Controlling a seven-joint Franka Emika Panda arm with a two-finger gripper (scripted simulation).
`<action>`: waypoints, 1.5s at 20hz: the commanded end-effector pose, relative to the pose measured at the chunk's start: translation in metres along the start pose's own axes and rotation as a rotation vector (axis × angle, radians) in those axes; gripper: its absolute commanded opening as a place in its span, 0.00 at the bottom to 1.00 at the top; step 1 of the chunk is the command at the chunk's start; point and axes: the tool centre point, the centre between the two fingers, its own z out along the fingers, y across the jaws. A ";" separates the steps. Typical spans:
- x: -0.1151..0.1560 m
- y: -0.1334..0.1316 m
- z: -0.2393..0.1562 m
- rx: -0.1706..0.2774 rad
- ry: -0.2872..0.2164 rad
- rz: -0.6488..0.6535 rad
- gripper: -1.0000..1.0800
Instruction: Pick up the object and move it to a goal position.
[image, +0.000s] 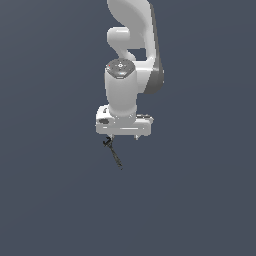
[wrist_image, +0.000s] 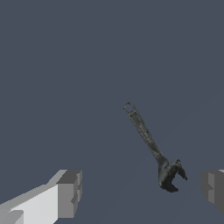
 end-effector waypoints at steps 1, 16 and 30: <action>0.000 0.000 0.000 0.000 0.000 0.000 0.96; 0.000 -0.007 -0.010 0.000 0.000 -0.057 0.96; -0.002 0.023 0.036 -0.007 -0.012 -0.200 0.96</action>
